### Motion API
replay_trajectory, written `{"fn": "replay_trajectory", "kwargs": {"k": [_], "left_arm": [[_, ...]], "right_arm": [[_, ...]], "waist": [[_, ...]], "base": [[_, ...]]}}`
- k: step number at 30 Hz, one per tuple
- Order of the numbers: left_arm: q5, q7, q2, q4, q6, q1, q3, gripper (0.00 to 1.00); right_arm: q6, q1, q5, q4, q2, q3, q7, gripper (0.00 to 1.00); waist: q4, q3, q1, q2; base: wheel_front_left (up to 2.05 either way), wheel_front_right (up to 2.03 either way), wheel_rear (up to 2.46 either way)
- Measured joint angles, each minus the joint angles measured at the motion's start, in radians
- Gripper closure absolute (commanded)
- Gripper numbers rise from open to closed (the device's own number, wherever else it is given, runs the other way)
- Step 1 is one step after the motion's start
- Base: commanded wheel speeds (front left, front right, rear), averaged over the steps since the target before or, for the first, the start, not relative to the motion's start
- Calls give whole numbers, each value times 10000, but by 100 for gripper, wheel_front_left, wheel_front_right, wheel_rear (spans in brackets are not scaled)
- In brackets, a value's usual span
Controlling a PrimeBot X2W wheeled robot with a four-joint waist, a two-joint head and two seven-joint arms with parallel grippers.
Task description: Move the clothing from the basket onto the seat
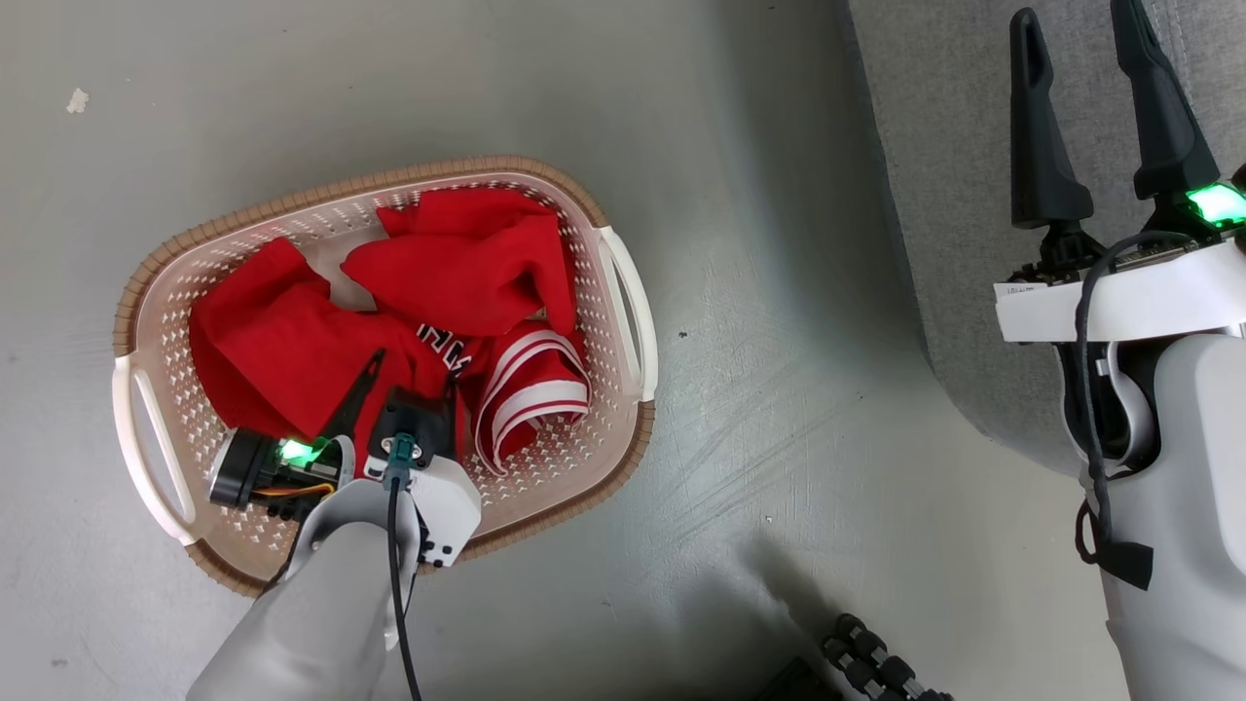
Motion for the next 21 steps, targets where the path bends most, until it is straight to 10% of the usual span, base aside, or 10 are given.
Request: {"fn": "replay_trajectory", "kwargs": {"k": [15,20,21], "left_arm": [[100,510,-33,1172,504,-591,-217,0],[-10,558,-31,1298,499,-646,-261,96],[-31,558,-31,1292,493,-649,-276,100]], "right_arm": [[0,-104,-17,159,0,-98,0,0],[0,-183,-19,182,0,-104,0,0],[0,-183,-25,188,0,-127,0,0]], "waist": [[35,127,-1,0],[57,71,0,0],[63,56,-1,0]], "base": [[0,0,0],[0,0,0],[0,0,0]]}}
